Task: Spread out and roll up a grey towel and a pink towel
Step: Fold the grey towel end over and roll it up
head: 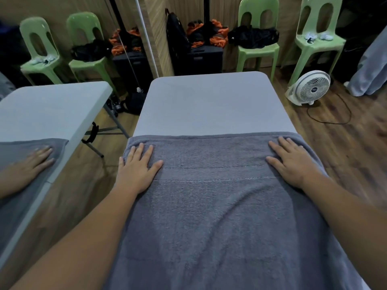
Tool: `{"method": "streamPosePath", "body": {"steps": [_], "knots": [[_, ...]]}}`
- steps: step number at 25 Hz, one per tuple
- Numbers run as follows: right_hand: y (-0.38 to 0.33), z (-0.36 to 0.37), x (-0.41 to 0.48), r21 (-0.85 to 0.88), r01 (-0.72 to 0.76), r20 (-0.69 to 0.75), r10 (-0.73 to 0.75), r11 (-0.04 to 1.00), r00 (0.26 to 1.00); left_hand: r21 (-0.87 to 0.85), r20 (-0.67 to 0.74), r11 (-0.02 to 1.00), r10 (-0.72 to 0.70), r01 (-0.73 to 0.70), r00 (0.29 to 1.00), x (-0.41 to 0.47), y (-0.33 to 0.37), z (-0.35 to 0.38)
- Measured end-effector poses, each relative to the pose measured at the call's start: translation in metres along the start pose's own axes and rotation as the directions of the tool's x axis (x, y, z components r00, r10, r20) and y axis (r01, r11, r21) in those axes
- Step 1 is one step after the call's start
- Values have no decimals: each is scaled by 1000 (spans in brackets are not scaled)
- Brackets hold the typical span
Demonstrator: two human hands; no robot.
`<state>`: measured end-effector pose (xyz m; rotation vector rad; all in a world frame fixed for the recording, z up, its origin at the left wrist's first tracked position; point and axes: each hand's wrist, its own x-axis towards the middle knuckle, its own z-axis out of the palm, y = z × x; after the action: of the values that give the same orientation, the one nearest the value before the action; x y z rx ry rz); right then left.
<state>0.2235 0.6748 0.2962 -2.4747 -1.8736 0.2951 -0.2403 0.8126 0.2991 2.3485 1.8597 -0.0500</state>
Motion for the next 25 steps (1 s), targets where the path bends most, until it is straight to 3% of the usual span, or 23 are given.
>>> {"method": "streamPosePath", "body": {"steps": [3,6,8,11,15,18,20,22,25], "knots": [[-37,-6,-4,-23,-27,-64,25,999,998,15,-20,998,63,-63,998,-3,39,-7],[-124,6,-19,-15,232,-77,-232,973,970,-8,-16,945,328,-328,945,-21,128,3],[-151,18,-29,-14,286,-28,-286,958,958,-10,11,926,379,-379,925,-32,155,13],[-92,17,-36,-15,187,-58,-188,982,980,25,6,961,277,-277,961,-29,95,14],[34,7,-51,6,-81,-145,81,997,986,38,-41,999,39,-37,998,-31,-15,5],[41,-6,-64,24,-154,-139,156,988,978,-6,-40,1000,-30,30,999,-37,-17,-2],[-5,-12,-88,60,-41,-169,51,997,984,-63,-71,996,54,-59,996,-63,21,-8],[-71,-3,-135,92,140,-193,-120,986,974,-126,-80,956,255,-263,964,-119,75,-4],[-148,38,-214,90,322,-84,-315,942,945,-103,-51,890,442,-444,896,-216,126,29]]}}
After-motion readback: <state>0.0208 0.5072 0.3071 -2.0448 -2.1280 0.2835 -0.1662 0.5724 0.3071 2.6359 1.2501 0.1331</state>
